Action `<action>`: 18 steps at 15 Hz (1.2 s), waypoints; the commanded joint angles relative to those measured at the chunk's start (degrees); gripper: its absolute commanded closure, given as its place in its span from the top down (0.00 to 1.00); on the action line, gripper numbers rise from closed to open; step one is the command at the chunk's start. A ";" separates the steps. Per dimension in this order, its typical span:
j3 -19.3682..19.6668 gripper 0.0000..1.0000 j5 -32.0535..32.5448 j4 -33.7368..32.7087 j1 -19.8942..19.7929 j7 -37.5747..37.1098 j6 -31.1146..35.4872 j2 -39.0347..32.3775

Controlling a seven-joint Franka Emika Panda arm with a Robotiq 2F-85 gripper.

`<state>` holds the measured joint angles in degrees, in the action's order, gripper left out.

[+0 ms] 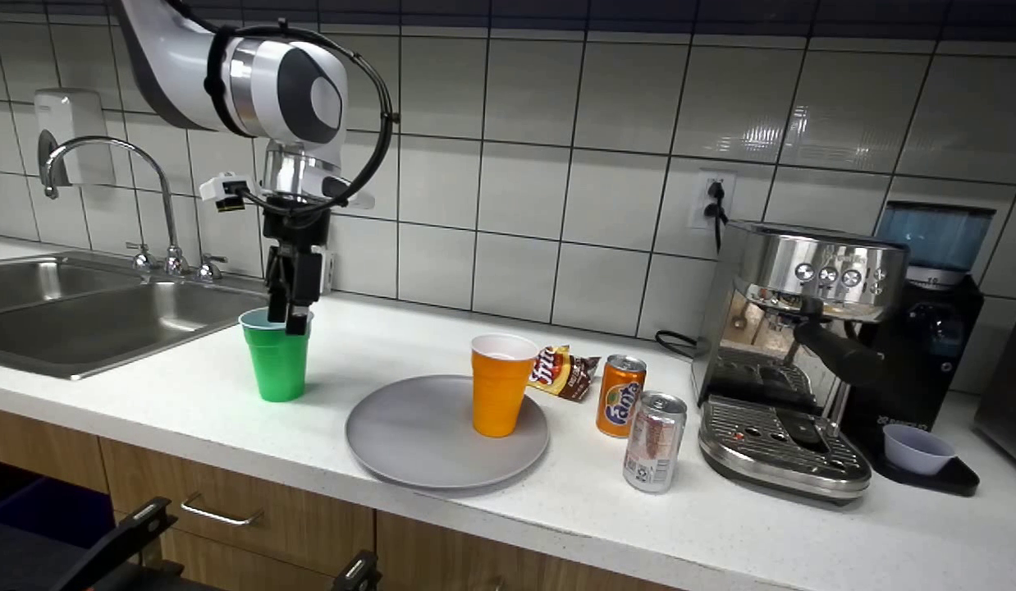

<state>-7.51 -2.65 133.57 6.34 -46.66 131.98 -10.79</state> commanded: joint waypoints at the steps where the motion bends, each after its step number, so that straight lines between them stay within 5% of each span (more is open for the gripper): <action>1: 1.05 1.00 -1.19 -1.94 1.05 0.87 -2.56 -1.07; 5: 1.28 0.99 -1.08 -2.17 1.13 0.76 -2.58 -1.63; 6: 1.36 0.75 -1.09 -2.17 1.15 0.63 -2.49 -1.73; 8: 1.53 0.70 -1.13 -2.21 1.23 0.67 -2.53 -1.82; 16: 1.67 0.07 -1.30 -2.15 1.36 0.75 -2.55 -1.60; 18: 1.68 0.00 -1.31 -2.18 1.35 0.78 -2.57 -1.53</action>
<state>-6.70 -2.66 132.79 6.82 -46.66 131.70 -12.30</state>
